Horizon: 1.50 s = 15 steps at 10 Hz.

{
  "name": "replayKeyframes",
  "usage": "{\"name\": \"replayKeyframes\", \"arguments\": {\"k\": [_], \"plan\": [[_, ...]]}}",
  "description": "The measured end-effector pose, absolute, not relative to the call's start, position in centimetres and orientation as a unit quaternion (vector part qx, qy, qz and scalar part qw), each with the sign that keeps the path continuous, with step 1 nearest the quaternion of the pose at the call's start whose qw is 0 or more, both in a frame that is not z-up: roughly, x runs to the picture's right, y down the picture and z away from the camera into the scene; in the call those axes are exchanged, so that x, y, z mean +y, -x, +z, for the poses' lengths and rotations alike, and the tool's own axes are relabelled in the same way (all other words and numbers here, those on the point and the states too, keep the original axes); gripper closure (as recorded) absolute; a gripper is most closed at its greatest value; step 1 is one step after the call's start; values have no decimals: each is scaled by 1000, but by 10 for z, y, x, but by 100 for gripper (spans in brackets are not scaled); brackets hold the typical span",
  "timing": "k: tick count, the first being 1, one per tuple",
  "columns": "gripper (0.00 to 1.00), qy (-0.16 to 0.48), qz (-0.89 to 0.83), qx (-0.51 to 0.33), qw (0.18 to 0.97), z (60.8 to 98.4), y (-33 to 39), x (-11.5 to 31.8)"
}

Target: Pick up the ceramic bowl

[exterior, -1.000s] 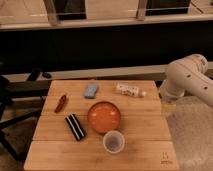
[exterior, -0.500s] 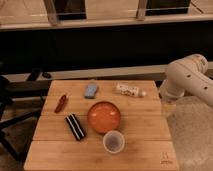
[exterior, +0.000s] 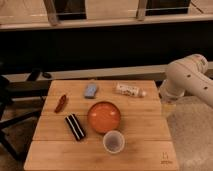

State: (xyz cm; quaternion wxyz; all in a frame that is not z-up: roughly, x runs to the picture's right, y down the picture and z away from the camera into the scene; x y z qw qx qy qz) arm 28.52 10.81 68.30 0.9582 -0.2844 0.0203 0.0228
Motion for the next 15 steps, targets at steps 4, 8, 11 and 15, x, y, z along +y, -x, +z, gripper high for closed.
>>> {"name": "replayKeyframes", "arguments": {"k": [4,8,11,15], "plan": [[20,283,19,19,959,684,-283,109],[20,268,-47,1,962,693,-241,107],[20,263,-73,-3,962,696,-234,109],[20,258,-119,-13,959,703,-210,112]]}}
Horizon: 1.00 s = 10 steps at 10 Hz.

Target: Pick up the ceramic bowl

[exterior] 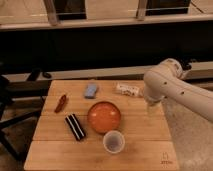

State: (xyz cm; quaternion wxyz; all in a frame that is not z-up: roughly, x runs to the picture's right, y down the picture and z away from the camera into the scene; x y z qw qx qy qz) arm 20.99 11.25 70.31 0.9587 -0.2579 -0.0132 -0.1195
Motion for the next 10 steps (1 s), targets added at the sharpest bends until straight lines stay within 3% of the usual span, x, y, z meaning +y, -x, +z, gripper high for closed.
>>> {"name": "replayKeyframes", "arguments": {"k": [10], "plan": [[20,232,-233,-39,944,713,-174,113]]}}
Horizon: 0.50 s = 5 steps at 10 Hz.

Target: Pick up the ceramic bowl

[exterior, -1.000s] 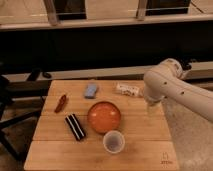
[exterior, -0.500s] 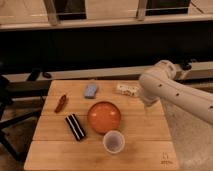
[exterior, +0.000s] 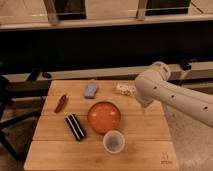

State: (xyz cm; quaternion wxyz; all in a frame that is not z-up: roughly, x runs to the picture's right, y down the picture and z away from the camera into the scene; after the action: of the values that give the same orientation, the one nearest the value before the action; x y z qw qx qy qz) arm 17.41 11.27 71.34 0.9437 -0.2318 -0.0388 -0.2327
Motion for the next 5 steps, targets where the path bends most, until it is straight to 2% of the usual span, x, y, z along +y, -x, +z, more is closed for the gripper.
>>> {"name": "replayKeyframes", "arguments": {"k": [5], "plan": [[20,212,-284,-57,933,714,-159,114]]}}
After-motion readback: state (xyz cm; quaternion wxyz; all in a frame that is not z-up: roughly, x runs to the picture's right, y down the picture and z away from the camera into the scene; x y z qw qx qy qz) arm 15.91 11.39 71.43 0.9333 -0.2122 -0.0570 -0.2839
